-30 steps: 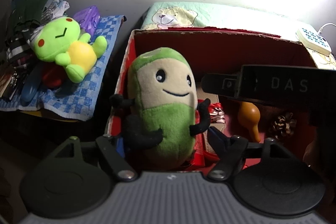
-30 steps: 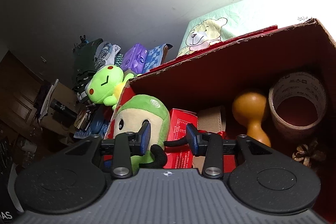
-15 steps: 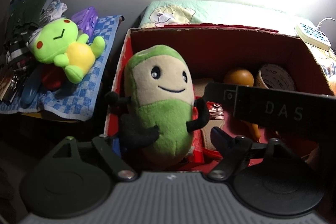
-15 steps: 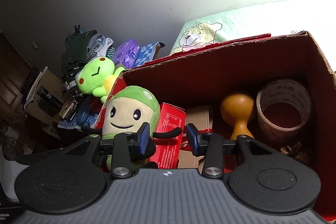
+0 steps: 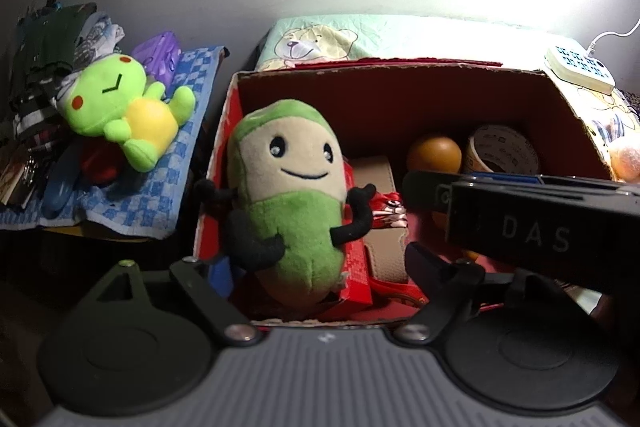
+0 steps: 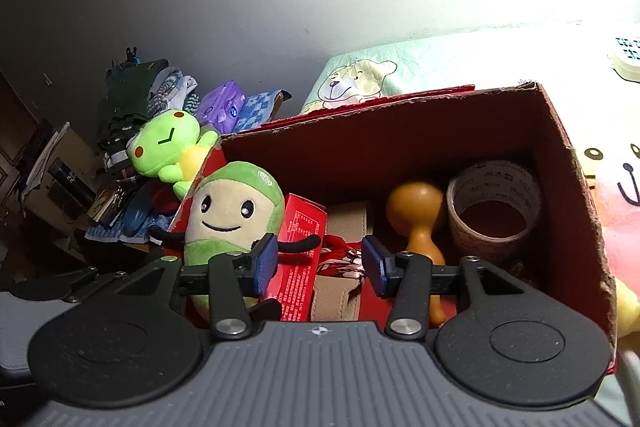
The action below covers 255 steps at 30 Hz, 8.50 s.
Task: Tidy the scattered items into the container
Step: 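Lower the doll into the red box and open the right gripper, then move the right gripper back to the white bunny plush with blue bow, then close the right gripper on the white bunny plush's body, then lift the white bunny with the right gripper and carry it to the red box, then lower the white bunny into the red box and open the right gripper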
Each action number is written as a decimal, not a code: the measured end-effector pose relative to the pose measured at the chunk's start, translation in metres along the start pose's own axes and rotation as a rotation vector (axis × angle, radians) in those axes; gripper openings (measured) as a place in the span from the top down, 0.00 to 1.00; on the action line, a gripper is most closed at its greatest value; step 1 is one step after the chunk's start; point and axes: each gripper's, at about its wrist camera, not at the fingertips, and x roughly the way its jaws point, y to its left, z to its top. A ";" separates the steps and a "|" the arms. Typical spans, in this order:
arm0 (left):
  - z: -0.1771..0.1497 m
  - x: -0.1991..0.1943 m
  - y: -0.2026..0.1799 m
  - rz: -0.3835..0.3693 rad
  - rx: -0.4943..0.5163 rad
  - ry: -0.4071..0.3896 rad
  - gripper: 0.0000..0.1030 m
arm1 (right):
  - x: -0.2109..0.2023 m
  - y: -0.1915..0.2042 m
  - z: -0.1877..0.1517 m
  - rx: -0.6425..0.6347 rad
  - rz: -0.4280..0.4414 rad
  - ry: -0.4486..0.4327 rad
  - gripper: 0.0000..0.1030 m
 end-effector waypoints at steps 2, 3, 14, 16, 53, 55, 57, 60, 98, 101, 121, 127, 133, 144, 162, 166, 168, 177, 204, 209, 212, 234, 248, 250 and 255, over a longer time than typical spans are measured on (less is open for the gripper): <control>-0.002 -0.004 -0.002 0.006 0.008 -0.007 0.12 | -0.004 0.000 -0.002 0.003 -0.003 -0.005 0.51; -0.003 -0.005 -0.003 0.010 0.011 -0.008 0.11 | -0.006 -0.001 -0.003 0.005 -0.003 -0.008 0.51; -0.011 -0.019 -0.015 0.055 0.006 -0.019 0.08 | -0.021 -0.003 -0.008 -0.006 0.023 -0.019 0.50; -0.011 -0.022 -0.017 0.063 -0.001 -0.021 0.08 | -0.026 -0.007 -0.008 -0.002 0.037 -0.023 0.50; -0.002 -0.051 -0.212 -0.006 0.139 -0.066 0.04 | -0.123 -0.186 -0.013 0.219 0.125 -0.096 0.44; -0.004 -0.052 -0.225 -0.027 0.152 -0.067 0.04 | -0.126 -0.197 -0.015 0.235 0.120 -0.092 0.44; -0.006 -0.053 -0.237 -0.051 0.163 -0.070 0.04 | -0.129 -0.210 -0.019 0.256 0.116 -0.093 0.44; -0.011 -0.055 -0.256 -0.100 0.182 -0.078 0.04 | -0.136 -0.231 -0.024 0.294 0.096 -0.101 0.44; 0.020 0.041 -0.336 -0.484 0.029 0.007 0.01 | -0.131 -0.354 -0.005 0.418 0.086 -0.080 0.46; 0.022 0.053 -0.336 -0.498 0.018 0.037 0.01 | -0.121 -0.356 -0.001 0.407 0.088 -0.071 0.46; 0.031 0.099 -0.336 -0.557 -0.005 0.195 0.01 | -0.085 -0.368 0.008 0.402 0.246 0.049 0.60; 0.028 0.092 -0.337 -0.552 0.017 0.155 0.04 | -0.093 -0.363 0.007 0.378 0.246 0.059 0.66; 0.025 0.081 -0.332 -0.542 0.029 0.143 0.20 | -0.106 -0.351 0.004 0.339 0.244 0.061 0.68; 0.005 0.033 -0.331 -0.553 0.088 0.062 0.20 | -0.138 -0.332 -0.006 0.323 0.238 0.030 0.68; -0.019 -0.039 -0.292 -0.610 0.097 -0.055 0.20 | -0.187 -0.267 -0.021 0.226 0.244 -0.079 0.68; -0.018 -0.053 -0.266 -0.621 0.072 -0.085 0.20 | -0.187 -0.241 -0.019 0.209 0.263 -0.093 0.68; -0.018 -0.059 -0.252 -0.621 0.060 -0.101 0.20 | -0.183 -0.228 -0.018 0.204 0.277 -0.095 0.68; -0.017 -0.080 -0.181 -0.585 0.014 -0.170 0.20 | -0.160 -0.163 -0.008 0.144 0.323 -0.117 0.68; 0.000 -0.031 -0.054 -0.495 -0.011 -0.203 0.20 | -0.059 -0.069 0.015 0.111 0.319 -0.083 0.68; 0.004 -0.007 -0.044 -0.465 -0.021 -0.164 0.20 | -0.031 -0.072 0.019 0.161 0.320 -0.021 0.68; 0.006 0.004 -0.037 -0.450 -0.030 -0.141 0.20 | -0.017 -0.073 0.020 0.185 0.323 0.012 0.68; 0.008 0.040 -0.005 -0.346 -0.046 -0.077 0.21 | 0.049 -0.059 0.030 0.179 0.228 0.259 0.68; 0.007 0.052 -0.015 -0.273 0.016 -0.061 0.14 | 0.045 -0.070 0.029 0.190 0.236 0.289 0.52; 0.006 0.053 -0.014 -0.269 0.018 -0.058 0.14 | 0.042 -0.071 0.029 0.197 0.236 0.280 0.52; 0.008 0.054 -0.013 -0.284 0.010 -0.054 0.12 | 0.032 -0.076 0.030 0.217 0.227 0.230 0.53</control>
